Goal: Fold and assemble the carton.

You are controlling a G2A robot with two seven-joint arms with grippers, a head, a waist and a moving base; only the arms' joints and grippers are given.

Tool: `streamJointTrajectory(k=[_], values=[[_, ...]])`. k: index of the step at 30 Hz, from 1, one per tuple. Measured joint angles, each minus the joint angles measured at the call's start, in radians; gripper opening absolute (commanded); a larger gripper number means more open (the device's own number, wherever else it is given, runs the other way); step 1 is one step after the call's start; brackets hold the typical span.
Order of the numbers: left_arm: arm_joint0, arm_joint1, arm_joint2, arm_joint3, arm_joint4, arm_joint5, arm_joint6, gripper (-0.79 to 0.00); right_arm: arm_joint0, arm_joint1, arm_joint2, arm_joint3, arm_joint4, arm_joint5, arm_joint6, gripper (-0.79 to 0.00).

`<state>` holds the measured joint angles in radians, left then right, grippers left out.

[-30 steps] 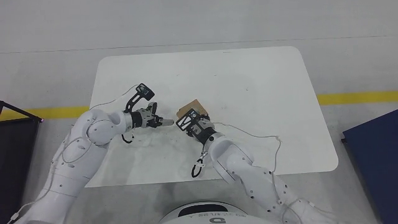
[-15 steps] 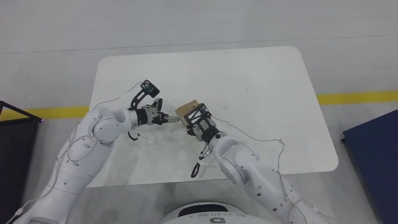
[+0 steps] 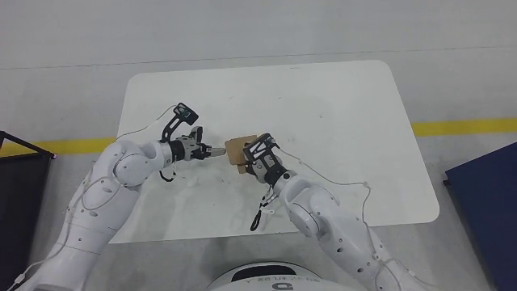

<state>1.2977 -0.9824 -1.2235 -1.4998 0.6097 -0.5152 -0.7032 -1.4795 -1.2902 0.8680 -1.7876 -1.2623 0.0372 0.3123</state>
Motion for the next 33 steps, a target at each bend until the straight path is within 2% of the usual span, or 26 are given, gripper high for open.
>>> streamJointTrajectory(k=[3,8,33], values=[[0.028,0.009,-0.038,-0.019,0.002,0.004,0.008,0.0,0.002,-0.001,0.001,0.003,-0.001,0.0,0.004,-0.785],[0.048,0.013,-0.053,-0.051,-0.006,-0.015,0.015,0.0,0.014,-0.005,-0.004,0.012,-0.003,-0.006,0.024,-0.785],[-0.06,-0.012,0.11,-0.025,0.079,0.011,-0.046,0.0,0.017,-0.017,-0.011,0.018,-0.017,-0.013,0.036,-0.785]])
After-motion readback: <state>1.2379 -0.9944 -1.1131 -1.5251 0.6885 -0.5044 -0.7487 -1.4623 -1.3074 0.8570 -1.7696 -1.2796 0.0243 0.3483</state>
